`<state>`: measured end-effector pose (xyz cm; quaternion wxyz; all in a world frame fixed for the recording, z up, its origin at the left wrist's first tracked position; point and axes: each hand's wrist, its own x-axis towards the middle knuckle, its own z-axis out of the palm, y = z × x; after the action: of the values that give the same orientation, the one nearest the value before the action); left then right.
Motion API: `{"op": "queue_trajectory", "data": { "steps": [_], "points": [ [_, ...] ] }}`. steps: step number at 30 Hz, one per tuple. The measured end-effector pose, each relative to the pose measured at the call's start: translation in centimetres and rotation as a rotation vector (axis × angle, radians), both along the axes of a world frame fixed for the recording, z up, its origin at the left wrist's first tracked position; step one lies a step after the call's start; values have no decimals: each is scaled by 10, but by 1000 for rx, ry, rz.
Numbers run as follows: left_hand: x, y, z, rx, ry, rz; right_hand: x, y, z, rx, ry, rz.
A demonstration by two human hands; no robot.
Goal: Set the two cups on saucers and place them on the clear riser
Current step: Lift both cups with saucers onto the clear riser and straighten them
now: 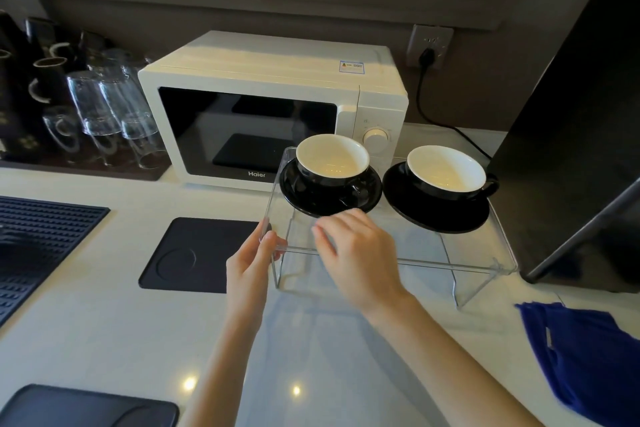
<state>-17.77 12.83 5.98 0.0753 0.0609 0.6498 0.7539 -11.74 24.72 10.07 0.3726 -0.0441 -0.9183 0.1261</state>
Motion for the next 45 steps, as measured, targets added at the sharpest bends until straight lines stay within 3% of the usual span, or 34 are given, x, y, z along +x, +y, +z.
{"op": "queue_trajectory", "data": {
  "steps": [6, 12, 14, 19, 30, 34, 45],
  "points": [
    [-3, -3, 2, -65, 20, -20, -38, -7, 0, 174, -261, -68],
    [-2, -5, 3, -84, 15, -34, -42, 14, -2, 189, -283, 6],
    [-4, -6, 2, -113, 27, -53, -35, 24, -5, 109, -314, 81],
    [-4, -6, 3, -112, 26, -45, -13, 52, 3, -100, -282, 197],
    [-1, -4, 3, -80, 36, -36, 1, 64, -2, 11, -144, 38],
    [-1, -4, 4, -89, 44, -35, -2, 44, -4, -103, -111, 8],
    [-2, -3, 0, -76, 44, -29, -6, 35, -8, -161, -47, -67]
  ]
}}
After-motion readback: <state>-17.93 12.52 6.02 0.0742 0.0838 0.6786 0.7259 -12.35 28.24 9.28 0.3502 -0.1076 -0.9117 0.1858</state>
